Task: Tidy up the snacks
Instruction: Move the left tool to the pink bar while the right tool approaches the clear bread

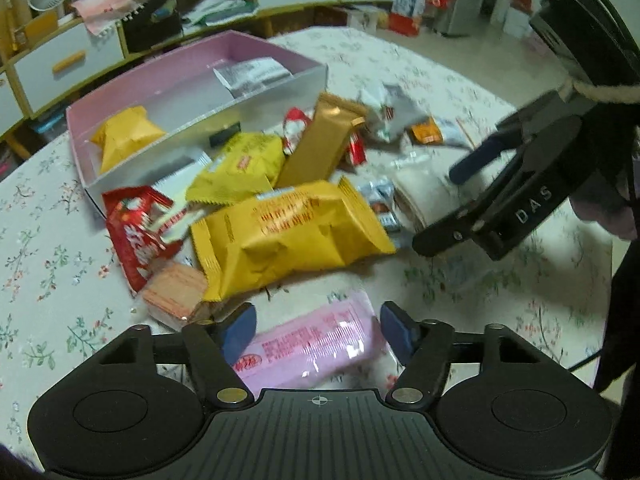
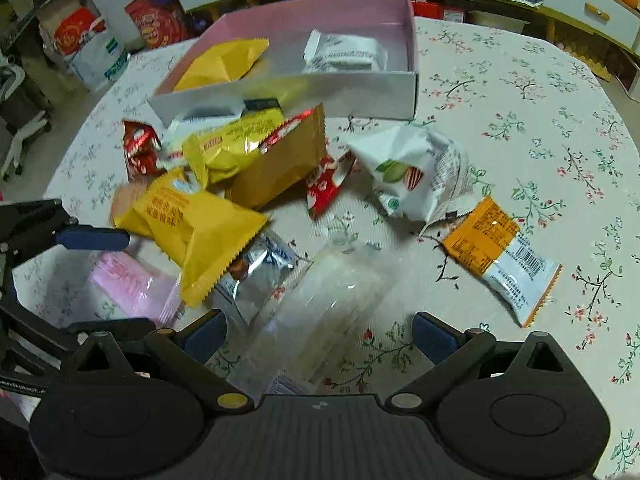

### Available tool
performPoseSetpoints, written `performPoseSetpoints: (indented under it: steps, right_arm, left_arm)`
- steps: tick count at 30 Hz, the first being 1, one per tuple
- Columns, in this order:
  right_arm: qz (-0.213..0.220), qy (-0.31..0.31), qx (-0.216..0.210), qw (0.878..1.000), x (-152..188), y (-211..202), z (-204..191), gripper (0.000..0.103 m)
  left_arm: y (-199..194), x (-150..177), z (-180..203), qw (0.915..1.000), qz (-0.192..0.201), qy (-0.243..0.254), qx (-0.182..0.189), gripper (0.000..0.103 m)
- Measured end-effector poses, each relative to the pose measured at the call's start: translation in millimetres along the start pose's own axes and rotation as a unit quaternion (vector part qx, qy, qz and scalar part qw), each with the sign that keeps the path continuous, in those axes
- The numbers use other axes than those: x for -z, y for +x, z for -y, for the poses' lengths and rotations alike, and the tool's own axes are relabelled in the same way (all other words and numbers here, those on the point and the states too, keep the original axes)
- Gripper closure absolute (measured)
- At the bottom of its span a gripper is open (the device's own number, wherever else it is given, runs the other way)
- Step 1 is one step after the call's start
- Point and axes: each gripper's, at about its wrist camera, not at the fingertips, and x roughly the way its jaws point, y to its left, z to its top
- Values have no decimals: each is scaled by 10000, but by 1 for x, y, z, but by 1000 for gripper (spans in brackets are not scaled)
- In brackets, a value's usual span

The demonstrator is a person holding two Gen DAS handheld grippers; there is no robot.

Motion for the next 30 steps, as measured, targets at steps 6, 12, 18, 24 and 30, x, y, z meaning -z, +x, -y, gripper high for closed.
performPoseSetpoints:
  steps: [6, 12, 18, 24, 30]
  right_arm:
    - [-19, -407, 290, 9987, 6, 2, -2, 31]
    - [-105, -675, 483, 9965, 15, -2, 4, 33]
    - [-111, -482, 532, 9974, 18, -8, 23, 38]
    - [-61, -557, 505, 9971, 19, -11, 20, 46]
    - [130, -677, 424, 9967, 16, -10, 7, 63]
  left_arm:
    - [0, 14, 12, 9994, -264, 229, 44, 41]
    - [-10, 23, 13, 9990, -287, 330, 55, 37]
    - [-14, 32, 17, 9962, -558, 663, 47, 33]
    - [-18, 38, 22, 9928, -739, 944, -29, 32]
    - [-18, 36, 21, 9936, -642, 829, -428, 46]
